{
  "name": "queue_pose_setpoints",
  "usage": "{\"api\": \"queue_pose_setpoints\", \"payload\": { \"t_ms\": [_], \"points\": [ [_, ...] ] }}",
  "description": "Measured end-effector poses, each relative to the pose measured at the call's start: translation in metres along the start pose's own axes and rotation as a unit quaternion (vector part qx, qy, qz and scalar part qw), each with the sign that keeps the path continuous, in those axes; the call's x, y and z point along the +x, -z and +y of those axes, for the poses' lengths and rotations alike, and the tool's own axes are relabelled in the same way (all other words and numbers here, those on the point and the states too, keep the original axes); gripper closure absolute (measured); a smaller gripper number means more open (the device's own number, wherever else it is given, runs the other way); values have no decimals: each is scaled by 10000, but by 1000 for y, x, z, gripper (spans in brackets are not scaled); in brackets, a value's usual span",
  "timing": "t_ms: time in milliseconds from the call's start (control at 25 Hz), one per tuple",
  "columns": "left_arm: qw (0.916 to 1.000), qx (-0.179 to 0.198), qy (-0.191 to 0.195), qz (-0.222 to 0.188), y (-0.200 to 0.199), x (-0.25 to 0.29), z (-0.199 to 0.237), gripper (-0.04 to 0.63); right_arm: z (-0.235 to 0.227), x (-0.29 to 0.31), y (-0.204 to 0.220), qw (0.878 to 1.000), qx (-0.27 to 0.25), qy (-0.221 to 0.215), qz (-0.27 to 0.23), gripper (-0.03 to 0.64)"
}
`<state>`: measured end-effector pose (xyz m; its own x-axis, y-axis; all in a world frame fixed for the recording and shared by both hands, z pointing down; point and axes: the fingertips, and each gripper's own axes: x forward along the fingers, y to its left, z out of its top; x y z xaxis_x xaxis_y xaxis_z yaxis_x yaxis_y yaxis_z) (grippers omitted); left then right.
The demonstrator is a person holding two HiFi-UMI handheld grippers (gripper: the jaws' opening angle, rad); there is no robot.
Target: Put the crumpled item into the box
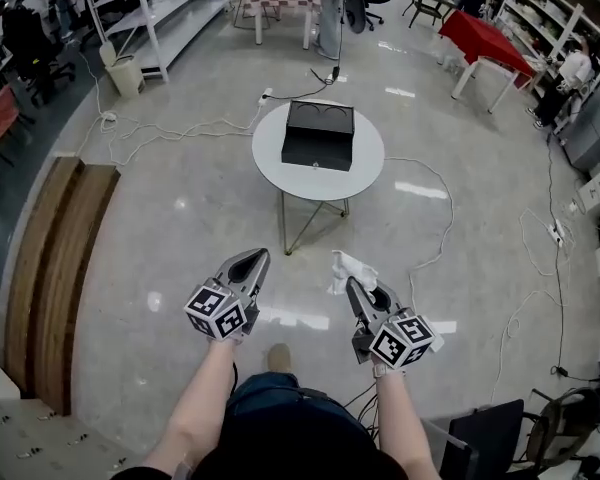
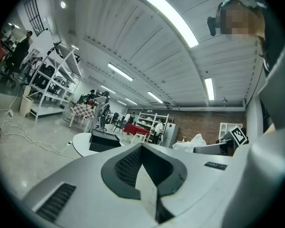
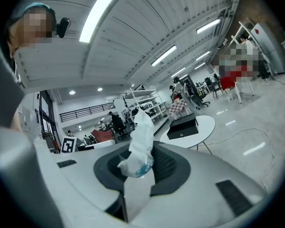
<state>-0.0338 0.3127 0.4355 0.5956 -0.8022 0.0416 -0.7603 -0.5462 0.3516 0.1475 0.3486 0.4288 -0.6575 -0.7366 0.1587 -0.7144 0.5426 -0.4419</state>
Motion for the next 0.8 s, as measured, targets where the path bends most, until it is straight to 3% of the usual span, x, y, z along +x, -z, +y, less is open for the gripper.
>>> {"api": "queue_pose_setpoints", "payload": {
  "t_ms": [320, 800],
  "points": [
    [9995, 117, 282, 54, -21, 41, 51, 583, -21, 62, -17, 9995, -24, 253, -204, 537],
    [9995, 205, 246, 25, -37, 50, 80, 583, -24, 101, -39, 9987, -202, 334, -334, 537]
  ]
}}
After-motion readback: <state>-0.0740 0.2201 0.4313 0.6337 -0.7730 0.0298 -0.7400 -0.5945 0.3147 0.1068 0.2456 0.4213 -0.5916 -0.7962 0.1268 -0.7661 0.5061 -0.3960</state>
